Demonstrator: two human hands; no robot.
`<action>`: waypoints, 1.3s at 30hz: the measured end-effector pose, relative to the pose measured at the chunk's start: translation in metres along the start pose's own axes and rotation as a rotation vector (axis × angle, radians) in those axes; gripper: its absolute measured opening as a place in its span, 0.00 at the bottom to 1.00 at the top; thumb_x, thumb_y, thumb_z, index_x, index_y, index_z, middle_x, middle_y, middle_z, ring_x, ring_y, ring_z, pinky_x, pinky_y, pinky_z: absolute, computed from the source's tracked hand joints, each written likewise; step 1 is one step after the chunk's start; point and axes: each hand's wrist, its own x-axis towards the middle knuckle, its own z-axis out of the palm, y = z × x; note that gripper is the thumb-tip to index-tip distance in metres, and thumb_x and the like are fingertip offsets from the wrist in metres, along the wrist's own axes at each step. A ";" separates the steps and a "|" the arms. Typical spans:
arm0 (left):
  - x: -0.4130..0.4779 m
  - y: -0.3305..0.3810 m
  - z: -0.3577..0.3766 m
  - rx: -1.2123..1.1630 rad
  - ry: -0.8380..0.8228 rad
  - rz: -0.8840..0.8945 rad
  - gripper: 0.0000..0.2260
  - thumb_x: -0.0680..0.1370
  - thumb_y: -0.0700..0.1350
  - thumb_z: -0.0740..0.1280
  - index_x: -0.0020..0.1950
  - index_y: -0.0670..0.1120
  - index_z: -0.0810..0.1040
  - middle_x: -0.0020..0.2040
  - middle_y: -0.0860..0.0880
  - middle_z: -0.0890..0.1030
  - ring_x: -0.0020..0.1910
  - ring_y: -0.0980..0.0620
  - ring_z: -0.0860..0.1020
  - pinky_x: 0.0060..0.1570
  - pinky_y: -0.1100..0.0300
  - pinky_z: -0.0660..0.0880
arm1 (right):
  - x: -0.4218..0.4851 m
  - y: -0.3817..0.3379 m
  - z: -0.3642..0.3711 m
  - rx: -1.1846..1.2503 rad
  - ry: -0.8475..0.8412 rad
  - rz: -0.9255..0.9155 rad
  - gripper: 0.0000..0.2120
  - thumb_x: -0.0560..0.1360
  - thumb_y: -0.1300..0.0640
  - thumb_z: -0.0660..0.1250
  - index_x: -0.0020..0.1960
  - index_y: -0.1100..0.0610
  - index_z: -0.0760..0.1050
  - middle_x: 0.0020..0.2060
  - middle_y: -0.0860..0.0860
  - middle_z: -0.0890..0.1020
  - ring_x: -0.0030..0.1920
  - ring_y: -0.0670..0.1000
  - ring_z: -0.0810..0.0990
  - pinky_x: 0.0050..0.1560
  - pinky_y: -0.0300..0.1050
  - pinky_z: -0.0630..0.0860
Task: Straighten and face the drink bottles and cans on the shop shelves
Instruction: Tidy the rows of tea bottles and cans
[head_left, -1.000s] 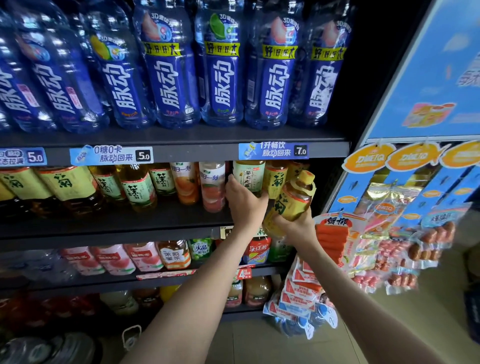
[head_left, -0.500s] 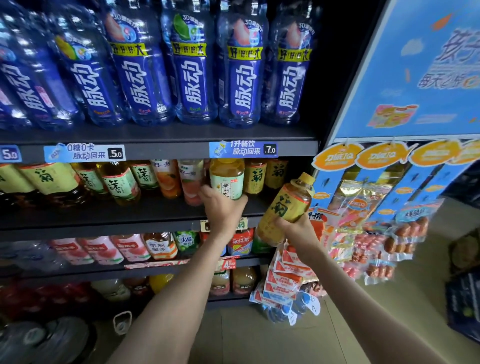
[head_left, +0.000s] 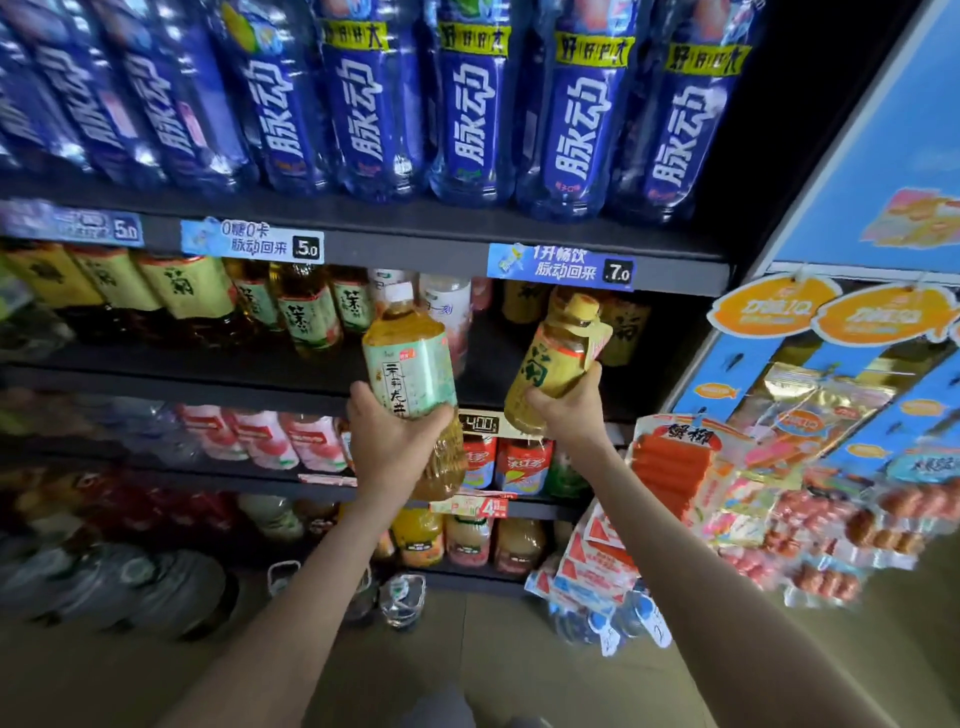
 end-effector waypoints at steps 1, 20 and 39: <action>0.002 -0.003 -0.002 -0.001 -0.004 -0.004 0.31 0.56 0.60 0.74 0.52 0.49 0.65 0.50 0.47 0.75 0.45 0.49 0.77 0.41 0.47 0.79 | 0.004 0.001 0.008 0.004 -0.004 -0.010 0.36 0.68 0.60 0.75 0.68 0.58 0.58 0.54 0.53 0.75 0.54 0.52 0.77 0.53 0.47 0.76; 0.026 -0.006 -0.019 -0.022 -0.126 0.035 0.26 0.64 0.51 0.77 0.53 0.46 0.66 0.50 0.48 0.72 0.44 0.56 0.74 0.32 0.64 0.70 | 0.028 -0.018 0.062 -0.411 0.168 -0.055 0.34 0.76 0.67 0.63 0.76 0.58 0.51 0.67 0.61 0.67 0.63 0.61 0.70 0.54 0.47 0.69; -0.019 -0.024 -0.162 0.111 -0.083 -0.120 0.33 0.55 0.61 0.75 0.54 0.51 0.69 0.49 0.49 0.76 0.44 0.53 0.78 0.37 0.54 0.77 | -0.146 -0.102 0.170 -0.091 -0.573 0.202 0.32 0.60 0.43 0.79 0.58 0.55 0.73 0.49 0.49 0.82 0.49 0.48 0.81 0.51 0.49 0.79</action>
